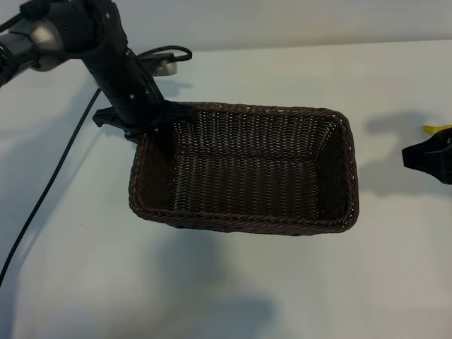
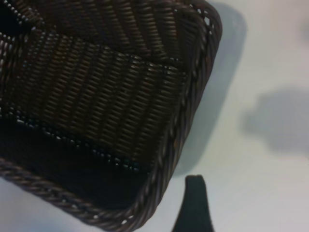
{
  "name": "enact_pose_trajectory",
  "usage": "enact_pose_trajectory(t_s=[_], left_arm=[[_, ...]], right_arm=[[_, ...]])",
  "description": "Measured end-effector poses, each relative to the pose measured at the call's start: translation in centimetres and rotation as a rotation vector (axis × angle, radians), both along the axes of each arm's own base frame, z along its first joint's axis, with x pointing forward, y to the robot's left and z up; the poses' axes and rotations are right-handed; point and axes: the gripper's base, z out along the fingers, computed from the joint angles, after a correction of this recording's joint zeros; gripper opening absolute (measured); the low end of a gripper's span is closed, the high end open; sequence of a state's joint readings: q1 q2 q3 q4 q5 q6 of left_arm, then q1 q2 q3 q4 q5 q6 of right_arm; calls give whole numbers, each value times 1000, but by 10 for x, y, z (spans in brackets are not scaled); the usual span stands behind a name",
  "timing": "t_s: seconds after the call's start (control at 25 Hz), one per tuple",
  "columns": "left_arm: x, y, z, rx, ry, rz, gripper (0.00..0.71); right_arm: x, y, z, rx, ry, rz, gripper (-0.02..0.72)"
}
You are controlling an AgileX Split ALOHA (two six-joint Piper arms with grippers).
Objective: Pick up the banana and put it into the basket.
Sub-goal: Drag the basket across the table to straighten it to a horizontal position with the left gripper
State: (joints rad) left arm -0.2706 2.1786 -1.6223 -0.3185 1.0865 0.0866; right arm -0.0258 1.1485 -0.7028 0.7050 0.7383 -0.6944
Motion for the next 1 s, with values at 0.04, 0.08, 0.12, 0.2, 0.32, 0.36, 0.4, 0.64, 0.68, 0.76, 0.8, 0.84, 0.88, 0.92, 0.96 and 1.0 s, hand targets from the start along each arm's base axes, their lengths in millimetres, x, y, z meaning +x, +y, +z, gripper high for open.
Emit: enact_pose_trajectory(t_s=[0.04, 0.08, 0.12, 0.2, 0.32, 0.36, 0.4, 0.64, 0.68, 0.76, 0.8, 0.84, 0.88, 0.92, 0.96, 1.0], left_arm=[[1, 0, -2, 1, -1, 6, 193], [1, 0, -3, 3, -3, 15, 193], [2, 0, -5, 5, 1, 19, 193], [3, 0, -6, 3, -12, 27, 193], [4, -1, -6, 1, -23, 32, 193], [4, -1, -6, 1, -24, 32, 192], [4, -1, -6, 1, -24, 32, 192], [4, -1, -6, 1, -25, 33, 192], [4, -1, -6, 1, -25, 33, 192], [4, -1, -6, 1, -25, 33, 192], [4, -1, -6, 1, -25, 33, 192], [4, -1, -6, 1, -25, 33, 192], [4, -1, -6, 1, -25, 33, 195], [4, -1, -6, 1, -25, 33, 204], [4, -1, -6, -1, -23, 33, 231], [4, -1, -6, -5, -21, 35, 273]], right_arm=[[0, 0, 0, 0, 0, 0, 582], [0, 0, 0, 0, 0, 0, 582], [0, 0, 0, 0, 0, 0, 582], [0, 0, 0, 0, 0, 0, 582], [0, 0, 0, 0, 0, 0, 582], [0, 0, 0, 0, 0, 0, 582], [0, 0, 0, 0, 0, 0, 582], [0, 0, 0, 0, 0, 0, 582], [0, 0, 0, 0, 0, 0, 582], [0, 0, 0, 0, 0, 0, 582], [0, 0, 0, 0, 0, 0, 582], [0, 0, 0, 0, 0, 0, 582], [0, 0, 0, 0, 0, 0, 582], [0, 0, 0, 0, 0, 0, 582], [0, 0, 0, 0, 0, 0, 582], [0, 0, 0, 0, 0, 0, 582]])
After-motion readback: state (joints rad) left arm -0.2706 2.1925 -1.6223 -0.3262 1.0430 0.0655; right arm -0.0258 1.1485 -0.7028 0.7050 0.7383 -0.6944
